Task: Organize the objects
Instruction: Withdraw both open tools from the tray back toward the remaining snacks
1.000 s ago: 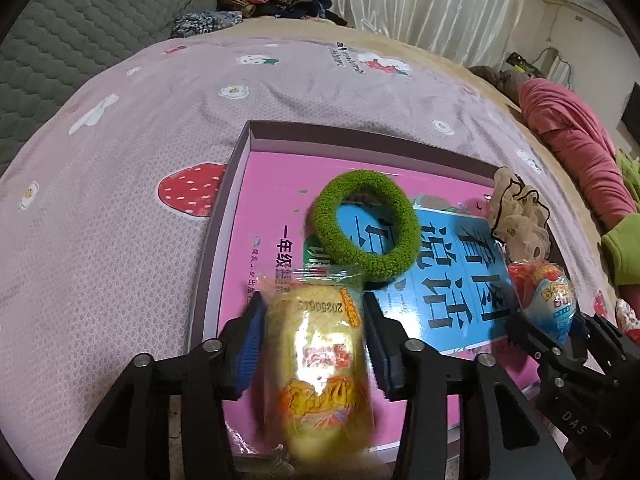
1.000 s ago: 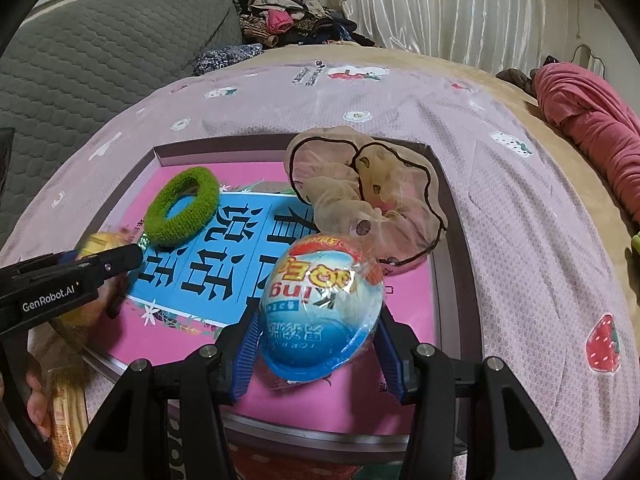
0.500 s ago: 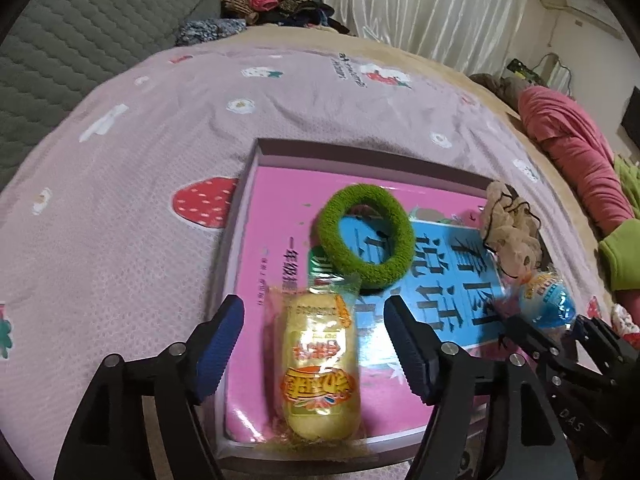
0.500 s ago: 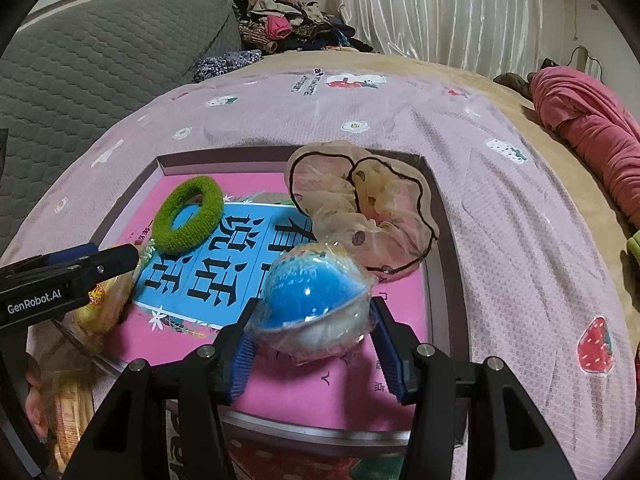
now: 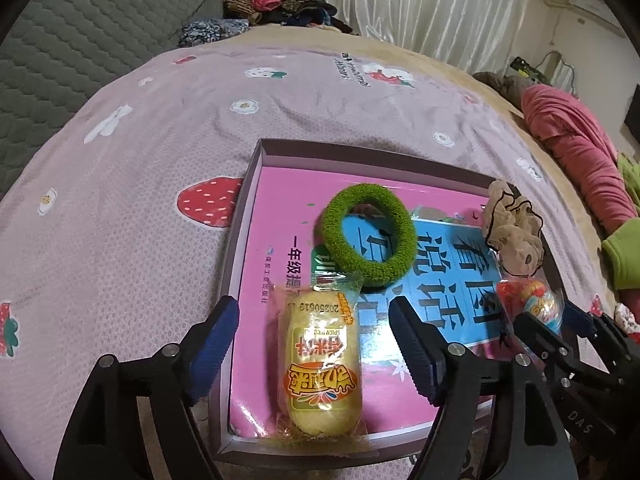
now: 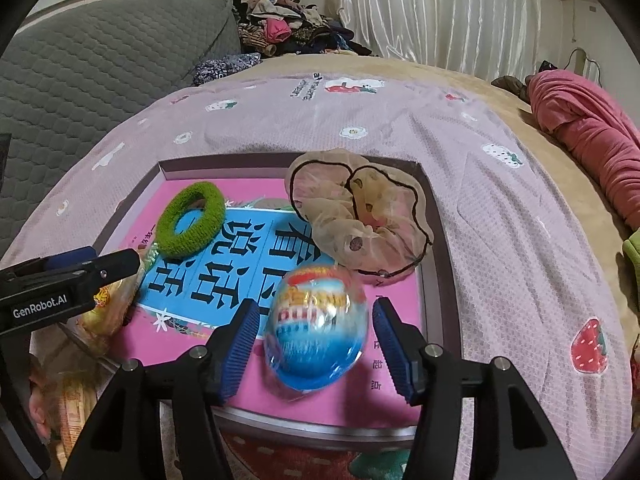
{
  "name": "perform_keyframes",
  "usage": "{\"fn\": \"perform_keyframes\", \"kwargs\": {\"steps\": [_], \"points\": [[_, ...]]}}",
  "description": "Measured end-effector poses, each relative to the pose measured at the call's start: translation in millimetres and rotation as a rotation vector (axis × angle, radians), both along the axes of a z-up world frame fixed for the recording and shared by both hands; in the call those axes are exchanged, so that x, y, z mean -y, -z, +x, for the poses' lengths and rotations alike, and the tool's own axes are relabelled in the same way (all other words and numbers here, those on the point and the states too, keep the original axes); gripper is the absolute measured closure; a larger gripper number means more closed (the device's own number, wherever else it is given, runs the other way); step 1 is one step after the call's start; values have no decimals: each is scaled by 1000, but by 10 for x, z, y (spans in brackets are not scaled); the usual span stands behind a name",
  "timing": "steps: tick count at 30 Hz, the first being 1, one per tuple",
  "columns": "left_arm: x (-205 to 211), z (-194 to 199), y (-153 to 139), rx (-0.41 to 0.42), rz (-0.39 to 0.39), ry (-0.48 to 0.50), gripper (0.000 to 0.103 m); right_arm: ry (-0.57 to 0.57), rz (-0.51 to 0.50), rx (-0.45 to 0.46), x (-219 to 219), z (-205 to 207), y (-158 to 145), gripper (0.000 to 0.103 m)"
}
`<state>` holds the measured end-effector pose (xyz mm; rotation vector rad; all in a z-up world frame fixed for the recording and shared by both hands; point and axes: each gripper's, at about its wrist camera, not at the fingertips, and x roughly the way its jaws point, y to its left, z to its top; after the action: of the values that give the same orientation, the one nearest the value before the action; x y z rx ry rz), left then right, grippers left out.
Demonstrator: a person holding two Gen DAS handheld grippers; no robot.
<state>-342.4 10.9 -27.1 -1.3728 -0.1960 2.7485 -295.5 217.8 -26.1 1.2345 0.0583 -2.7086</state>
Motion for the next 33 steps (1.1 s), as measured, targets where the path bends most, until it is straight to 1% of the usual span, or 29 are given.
{"fn": "perform_keyframes", "kwargs": {"steps": [2,4,6,9,11,15,18,20,22,26,28,30,33], "points": [[-6,4,-11,-1,-11,-5,22,2,1,-7,-4,18,-32,43],[-5,23,-32,-5,-12,-9,22,5,2,-18,-2,33,-64,38],[1,43,-66,-9,-15,-10,22,6,2,-33,-8,62,-119,37],[-1,109,-178,-39,-33,-14,21,6,-5,-57,-16,109,-217,36],[11,153,-249,-57,-36,-16,19,6,-7,-74,-15,141,-284,33],[17,259,-430,-93,-66,-16,16,4,-15,-124,-4,270,-481,25],[50,391,-596,-127,-60,-18,14,0,-21,-164,12,396,-645,21],[80,463,-685,-145,-60,-23,9,-8,-28,-193,25,505,-766,18],[119,569,-789,-167,-55,-31,9,-10,-33,-211,35,582,-863,16],[195,770,-982,-204,-38,-39,9,-12,-51,-247,40,797,-1084,15],[225,884,-1058,-218,-43,-48,9,-12,-61,-270,25,936,-1163,14],[254,1009,-1103,-222,-43,-55,9,1,-74,-280,2,1071,-1216,12],[294,1232,-1161,-226,-44,-57,9,-8,-99,-282,-13,1277,-1275,11]]}}
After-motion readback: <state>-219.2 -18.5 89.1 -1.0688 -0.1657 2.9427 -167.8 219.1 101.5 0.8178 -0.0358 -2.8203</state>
